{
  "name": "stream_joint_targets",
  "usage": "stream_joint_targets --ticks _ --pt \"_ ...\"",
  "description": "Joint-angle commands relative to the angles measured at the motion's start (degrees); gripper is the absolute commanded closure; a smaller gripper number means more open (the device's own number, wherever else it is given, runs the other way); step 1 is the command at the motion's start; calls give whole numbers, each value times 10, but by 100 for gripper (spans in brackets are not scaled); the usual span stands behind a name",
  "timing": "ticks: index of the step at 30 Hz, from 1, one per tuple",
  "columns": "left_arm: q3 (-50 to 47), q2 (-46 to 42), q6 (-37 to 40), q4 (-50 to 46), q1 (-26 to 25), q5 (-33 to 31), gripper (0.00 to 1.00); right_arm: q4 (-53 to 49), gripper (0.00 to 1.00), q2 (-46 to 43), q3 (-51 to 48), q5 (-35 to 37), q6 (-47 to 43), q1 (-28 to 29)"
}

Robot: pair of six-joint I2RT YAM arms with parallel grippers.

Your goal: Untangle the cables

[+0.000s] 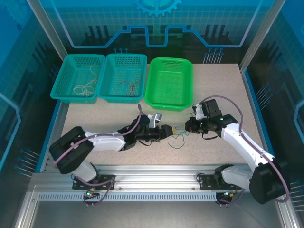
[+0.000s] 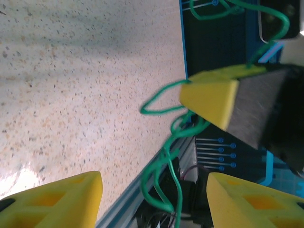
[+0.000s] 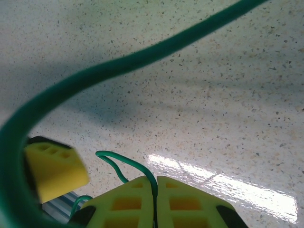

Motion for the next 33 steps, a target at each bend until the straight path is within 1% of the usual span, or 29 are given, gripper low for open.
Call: stream_joint_targets --ticks 1,4,6,9,10,13,17,19,22,23,24,26,29,31,33 --pt "21 44 -44 121 -8 -16 40 11 100 -11 -3 -20 9 7" --pt "37 80 -63 167 -10 -13 52 14 100 -5 -2 -26 14 8" --pt "46 86 -62 169 -14 -14 72 12 99 -4 -2 -16 17 9" --pt "46 65 -38 123 -16 -30 96 -8 99 -4 0 34 28 8" --pt "43 54 -28 102 -17 -37 100 -14 99 -4 0 49 31 6" --pt "29 6 7 34 -16 -66 100 -23 97 -7 -3 77 35 -3" --pt "20 -51 45 -61 -11 -91 100 -38 86 -10 -5 107 34 -32" --pt "17 -69 64 -98 -8 -100 100 -44 83 -9 -9 114 33 -56" --pt "5 -90 75 -120 -1 -107 100 -39 83 -5 -24 94 24 -97" --pt "1 -97 75 -124 2 -109 100 -38 86 -4 -28 88 20 -107" --pt "-3 -103 76 -126 4 -111 100 -36 91 -3 -34 82 16 -115" --pt "-3 -111 80 -136 6 -113 100 -32 96 -2 -44 78 12 -121" --pt "-4 -119 84 -149 11 -115 100 -30 96 -6 -52 95 13 -128" --pt "-5 -130 86 -164 16 -119 100 -34 96 -13 -55 109 13 -145" --pt "-11 -148 91 -179 22 -127 100 -41 97 -19 -56 103 8 -170"
